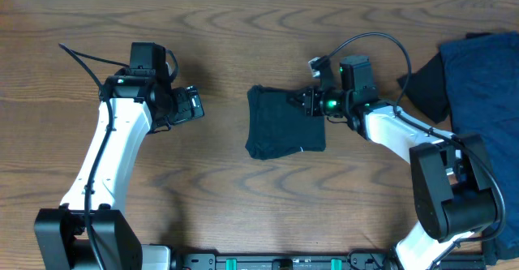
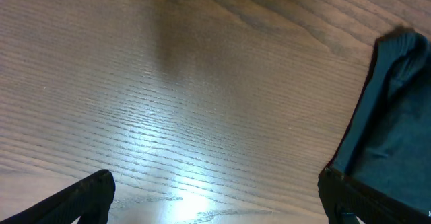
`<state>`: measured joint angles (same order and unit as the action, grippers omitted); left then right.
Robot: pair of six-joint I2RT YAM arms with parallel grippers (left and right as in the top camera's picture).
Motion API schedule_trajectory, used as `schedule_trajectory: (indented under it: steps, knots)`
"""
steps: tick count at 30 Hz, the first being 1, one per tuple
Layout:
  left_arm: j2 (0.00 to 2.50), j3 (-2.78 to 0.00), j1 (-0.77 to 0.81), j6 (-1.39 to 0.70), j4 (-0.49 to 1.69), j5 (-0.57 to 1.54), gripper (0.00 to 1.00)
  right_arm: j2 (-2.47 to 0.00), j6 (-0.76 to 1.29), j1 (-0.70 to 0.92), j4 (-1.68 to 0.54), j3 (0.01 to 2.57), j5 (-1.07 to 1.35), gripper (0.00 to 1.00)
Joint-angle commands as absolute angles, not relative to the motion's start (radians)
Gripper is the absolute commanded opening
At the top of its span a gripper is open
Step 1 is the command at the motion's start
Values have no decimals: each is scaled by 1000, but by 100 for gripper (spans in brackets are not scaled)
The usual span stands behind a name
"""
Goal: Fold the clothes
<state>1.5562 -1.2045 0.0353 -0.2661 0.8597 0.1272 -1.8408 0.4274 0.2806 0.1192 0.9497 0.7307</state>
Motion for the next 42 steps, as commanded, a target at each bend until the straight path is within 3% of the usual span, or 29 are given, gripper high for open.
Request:
schedule_trajectory:
  steps: [1,10,20,28,42]
  knots:
    - [1567,-1196,33,-268,863,120,98,-1851,394,281,117,962,675,1]
    - [1567,-1197,33,-268,863,120,98,-1981,348,284,158,962,459,1]
    - [1567,-1197,33,-268,863,120,98,-1975,307,284,291,962,665,4]
    - [1567,-1197,33,-268,863,120,98,-1817,321,290,305,962,655,1]
    - [1567,-1196,33,-268,863,120,98,-1956,321,424,358,962,552,1]
